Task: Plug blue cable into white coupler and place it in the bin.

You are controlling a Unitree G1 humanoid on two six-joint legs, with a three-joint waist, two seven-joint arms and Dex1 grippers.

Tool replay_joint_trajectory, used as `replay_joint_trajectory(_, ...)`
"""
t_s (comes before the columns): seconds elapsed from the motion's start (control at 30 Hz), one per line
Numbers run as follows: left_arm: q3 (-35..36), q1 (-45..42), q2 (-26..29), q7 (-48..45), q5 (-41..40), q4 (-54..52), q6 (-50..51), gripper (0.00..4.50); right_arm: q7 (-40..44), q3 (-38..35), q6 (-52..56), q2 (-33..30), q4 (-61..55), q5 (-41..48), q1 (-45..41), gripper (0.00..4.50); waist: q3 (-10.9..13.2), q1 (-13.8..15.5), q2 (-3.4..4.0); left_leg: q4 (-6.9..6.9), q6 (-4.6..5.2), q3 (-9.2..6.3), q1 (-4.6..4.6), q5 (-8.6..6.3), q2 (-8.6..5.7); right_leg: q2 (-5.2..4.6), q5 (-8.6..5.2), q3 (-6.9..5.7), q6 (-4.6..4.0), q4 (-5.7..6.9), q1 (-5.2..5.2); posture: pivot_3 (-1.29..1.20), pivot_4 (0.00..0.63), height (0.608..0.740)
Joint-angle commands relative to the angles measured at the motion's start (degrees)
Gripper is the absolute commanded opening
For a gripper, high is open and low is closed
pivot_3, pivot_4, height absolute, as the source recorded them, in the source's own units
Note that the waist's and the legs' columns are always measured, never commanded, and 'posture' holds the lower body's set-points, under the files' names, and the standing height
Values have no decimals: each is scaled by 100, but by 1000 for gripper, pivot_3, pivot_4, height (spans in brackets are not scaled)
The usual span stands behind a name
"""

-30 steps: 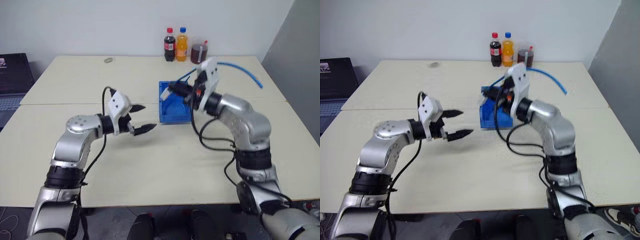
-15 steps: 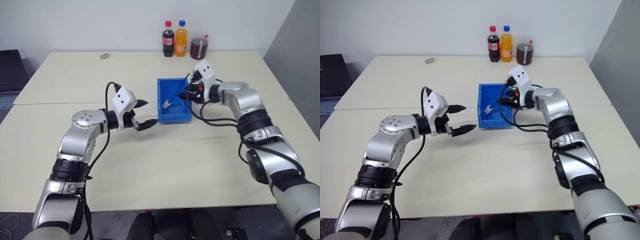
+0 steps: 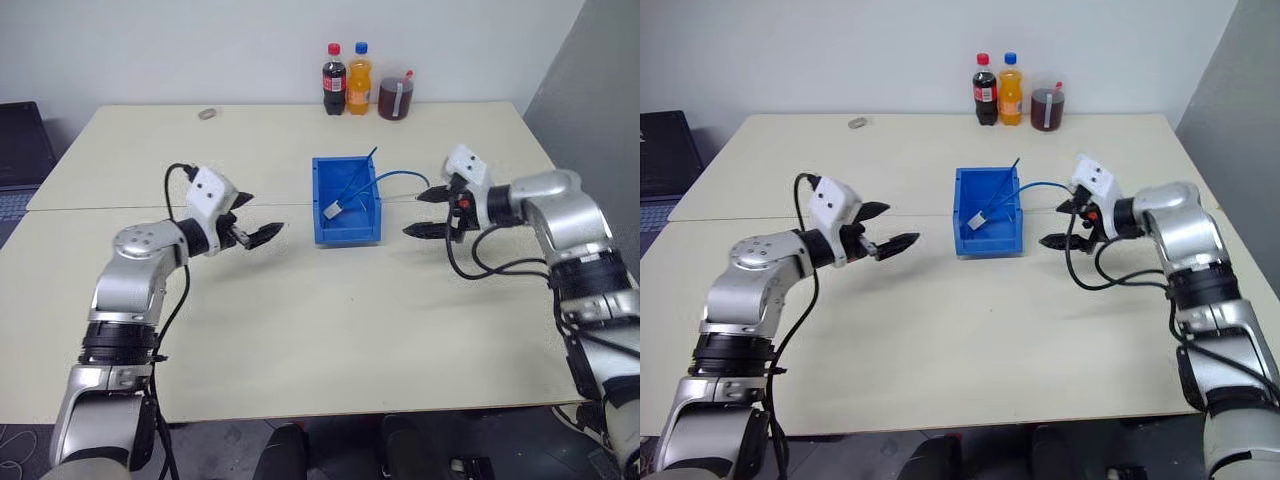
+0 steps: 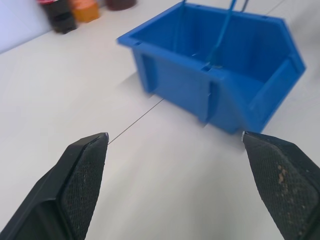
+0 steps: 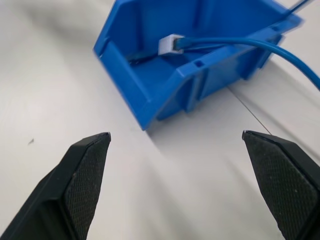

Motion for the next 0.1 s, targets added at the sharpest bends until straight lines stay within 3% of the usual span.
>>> replay_joint_trajectory(0.03,261,147,152,-94,-216,-295,33,4500,-376,-681,409,-22,-1171,579,607,4485,0,25,0,3,0,-2,1,0,1,0,0,-2,0,1,4,0,150,740)
replay_joint_trajectory(0.1,289,190,175,-184,-316,-330,70,4500,-546,-802,579,18,-1387,729,721,4485,0,28,0,5,0,-1,1,0,-2,0,0,0,0,3,4,0,150,740)
